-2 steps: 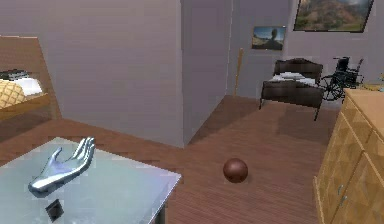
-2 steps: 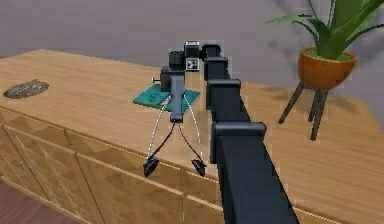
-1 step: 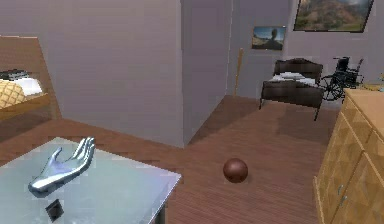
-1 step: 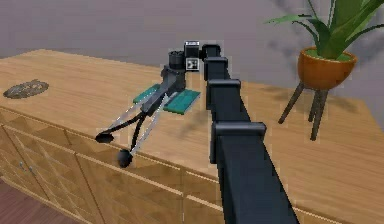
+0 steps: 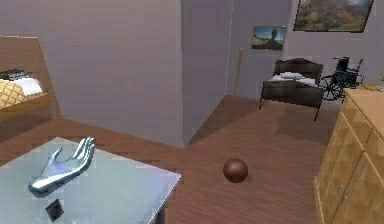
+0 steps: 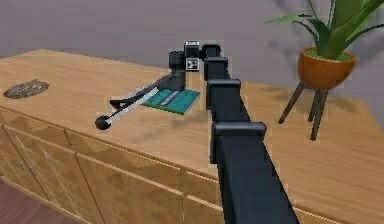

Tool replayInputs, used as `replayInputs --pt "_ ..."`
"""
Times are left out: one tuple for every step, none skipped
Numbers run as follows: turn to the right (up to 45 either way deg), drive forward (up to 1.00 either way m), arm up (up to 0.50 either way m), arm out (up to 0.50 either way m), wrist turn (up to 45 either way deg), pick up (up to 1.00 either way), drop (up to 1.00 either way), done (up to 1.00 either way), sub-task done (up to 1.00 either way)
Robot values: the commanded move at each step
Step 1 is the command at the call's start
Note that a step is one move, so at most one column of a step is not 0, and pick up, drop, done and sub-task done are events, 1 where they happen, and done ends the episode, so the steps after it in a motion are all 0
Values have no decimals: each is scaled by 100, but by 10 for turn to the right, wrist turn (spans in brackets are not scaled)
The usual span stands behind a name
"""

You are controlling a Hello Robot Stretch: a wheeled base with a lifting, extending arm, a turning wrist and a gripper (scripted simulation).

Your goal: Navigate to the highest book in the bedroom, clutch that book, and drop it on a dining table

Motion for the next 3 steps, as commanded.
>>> replayInputs --pt "0 0 0 0 450 0 0 0 0" --pt "0 0 0 0 450 0 0 0 0" --pt "0 0 -10 0 0 0 0 0 0"
